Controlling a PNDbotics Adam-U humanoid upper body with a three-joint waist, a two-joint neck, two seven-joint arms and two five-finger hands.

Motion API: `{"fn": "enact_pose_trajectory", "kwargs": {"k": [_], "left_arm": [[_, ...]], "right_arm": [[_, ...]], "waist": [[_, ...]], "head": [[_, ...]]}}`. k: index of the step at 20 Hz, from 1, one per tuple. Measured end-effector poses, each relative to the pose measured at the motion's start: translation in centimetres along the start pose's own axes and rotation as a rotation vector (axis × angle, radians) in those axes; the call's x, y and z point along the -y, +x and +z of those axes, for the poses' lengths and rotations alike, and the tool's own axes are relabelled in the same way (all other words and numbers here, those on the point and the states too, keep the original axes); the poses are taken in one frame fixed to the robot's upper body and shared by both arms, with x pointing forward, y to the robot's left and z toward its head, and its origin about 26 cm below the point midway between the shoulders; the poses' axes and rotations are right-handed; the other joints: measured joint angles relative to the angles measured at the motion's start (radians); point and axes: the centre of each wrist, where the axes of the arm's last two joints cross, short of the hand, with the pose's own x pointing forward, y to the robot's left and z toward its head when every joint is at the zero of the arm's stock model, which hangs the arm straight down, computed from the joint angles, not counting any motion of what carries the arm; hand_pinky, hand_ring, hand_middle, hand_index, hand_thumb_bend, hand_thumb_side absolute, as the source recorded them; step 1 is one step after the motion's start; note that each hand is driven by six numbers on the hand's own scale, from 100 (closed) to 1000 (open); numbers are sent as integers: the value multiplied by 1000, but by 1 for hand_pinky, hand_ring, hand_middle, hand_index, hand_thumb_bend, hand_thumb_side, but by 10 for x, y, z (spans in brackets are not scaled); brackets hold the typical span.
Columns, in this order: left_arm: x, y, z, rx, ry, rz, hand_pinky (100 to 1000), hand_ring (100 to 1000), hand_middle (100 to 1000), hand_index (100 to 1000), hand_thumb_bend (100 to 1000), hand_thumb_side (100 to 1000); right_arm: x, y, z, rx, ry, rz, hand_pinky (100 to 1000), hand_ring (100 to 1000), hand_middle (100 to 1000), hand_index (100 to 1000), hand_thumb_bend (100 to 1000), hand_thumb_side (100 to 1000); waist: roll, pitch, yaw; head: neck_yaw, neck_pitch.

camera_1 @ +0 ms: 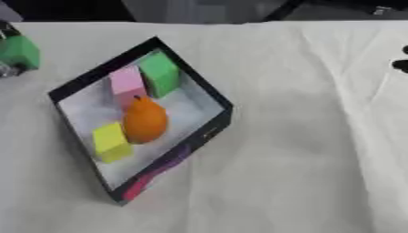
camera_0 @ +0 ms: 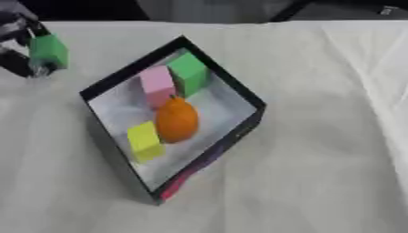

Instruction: Pick up objects on the table and place them in the box.

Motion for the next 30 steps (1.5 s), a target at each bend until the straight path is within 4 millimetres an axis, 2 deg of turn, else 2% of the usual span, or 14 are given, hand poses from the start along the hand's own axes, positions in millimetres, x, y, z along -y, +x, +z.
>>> {"fn": "enact_pose_trajectory", "kwargs": {"k": [2,6,9,16,21,26,27,28,30], "left_arm": [[-18,28,4,121,29,-24,706,602,468,534,100,100],[-37,90,16,388,-9,-52,709,603,467,532,100,100],[-44,132,30,547,-33,-63,711,603,464,528,100,100],[-46,204,78,763,-20,-91,696,593,458,524,100,100],[-28,227,87,826,-89,-123,692,595,458,525,100,100],[1,231,83,774,-216,-176,688,602,465,529,103,100],[6,232,83,763,-240,-190,688,604,468,529,193,100],[11,233,82,754,-263,-204,688,604,469,530,109,100],[20,234,81,741,-300,-229,688,605,472,532,120,100]], "right_arm": [[0,0,0,1,0,0,894,676,679,827,100,603],[0,1,-1,7,4,0,894,677,680,827,100,594],[0,1,-1,10,8,0,895,677,681,828,100,593],[0,1,-1,9,10,-4,896,678,681,828,100,591],[0,1,-1,6,17,-7,896,678,681,829,100,592],[0,1,-1,6,19,-7,898,679,682,830,100,593],[0,1,-1,8,21,-7,898,679,682,830,100,593],[0,2,-2,9,23,-8,899,679,682,830,100,594],[-1,2,-2,10,25,-8,899,680,683,831,100,596]], "waist": [[0,0,5],[0,-5,6],[0,-22,6],[0,-35,6],[0,-39,6],[0,-39,6],[1,-39,5],[1,-39,3],[1,-39,2]], "head": [[-9,7],[-24,13],[-38,19],[-69,26],[-70,34],[-70,34],[-69,34],[-69,34],[-68,34]]}}
